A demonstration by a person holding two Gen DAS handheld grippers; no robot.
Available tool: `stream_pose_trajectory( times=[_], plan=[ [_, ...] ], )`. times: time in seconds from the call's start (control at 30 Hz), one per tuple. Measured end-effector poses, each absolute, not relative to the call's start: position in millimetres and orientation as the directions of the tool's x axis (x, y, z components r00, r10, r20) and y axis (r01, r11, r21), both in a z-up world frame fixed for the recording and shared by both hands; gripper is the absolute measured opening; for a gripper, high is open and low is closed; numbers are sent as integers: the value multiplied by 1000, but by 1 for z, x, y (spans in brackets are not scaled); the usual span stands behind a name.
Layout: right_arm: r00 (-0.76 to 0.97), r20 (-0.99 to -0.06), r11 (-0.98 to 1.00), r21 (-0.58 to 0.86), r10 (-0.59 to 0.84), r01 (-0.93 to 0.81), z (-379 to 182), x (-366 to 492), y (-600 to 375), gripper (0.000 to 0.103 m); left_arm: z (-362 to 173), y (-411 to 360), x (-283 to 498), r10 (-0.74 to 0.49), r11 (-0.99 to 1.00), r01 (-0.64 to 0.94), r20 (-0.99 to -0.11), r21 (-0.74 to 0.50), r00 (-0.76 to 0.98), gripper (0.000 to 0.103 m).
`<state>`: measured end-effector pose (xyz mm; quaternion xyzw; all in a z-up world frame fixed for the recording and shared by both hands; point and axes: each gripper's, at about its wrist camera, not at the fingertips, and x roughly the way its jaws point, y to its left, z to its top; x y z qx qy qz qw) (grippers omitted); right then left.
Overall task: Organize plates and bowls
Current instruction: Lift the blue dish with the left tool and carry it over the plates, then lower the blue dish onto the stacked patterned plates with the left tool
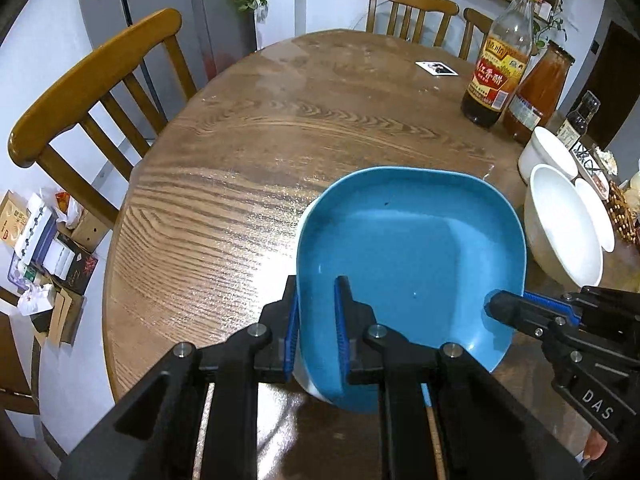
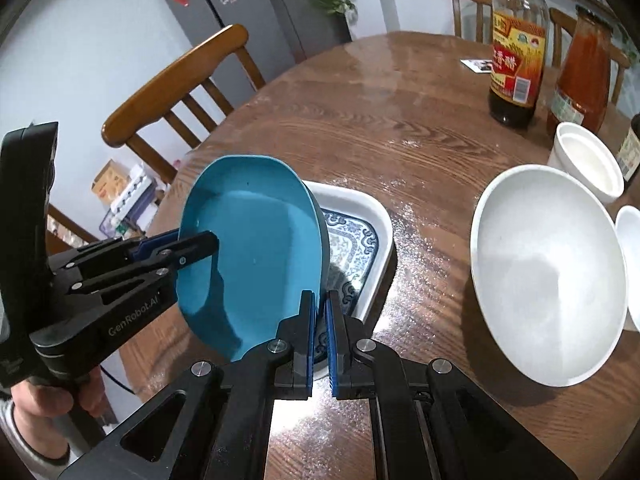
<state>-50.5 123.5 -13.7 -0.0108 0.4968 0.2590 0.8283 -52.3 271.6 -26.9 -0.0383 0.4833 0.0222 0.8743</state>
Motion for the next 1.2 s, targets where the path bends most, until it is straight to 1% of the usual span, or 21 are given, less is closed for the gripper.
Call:
stream_pose_trajectory(
  times=[0.2, 0.3, 0.6, 1.2],
  plan=[
    [369, -845, 881, 220, 387, -419, -25, -47, 126, 7, -38, 269, -46, 19, 997, -70, -859, -19, 511, 15],
    [377, -854, 890, 189, 358, -416, -29, -46, 128, 7, -42, 268, -43, 18, 998, -61, -864, -14, 503, 15],
    [406, -855, 893, 135, 324, -429, -31, -48, 136, 7, -46, 265, -39, 25, 999, -40, -862, 5, 507, 17],
    [414, -849, 896, 143, 330, -420, -31, -50, 133, 7, -47, 260, -37, 36, 999, -37, -859, 20, 510, 18]
  ],
)
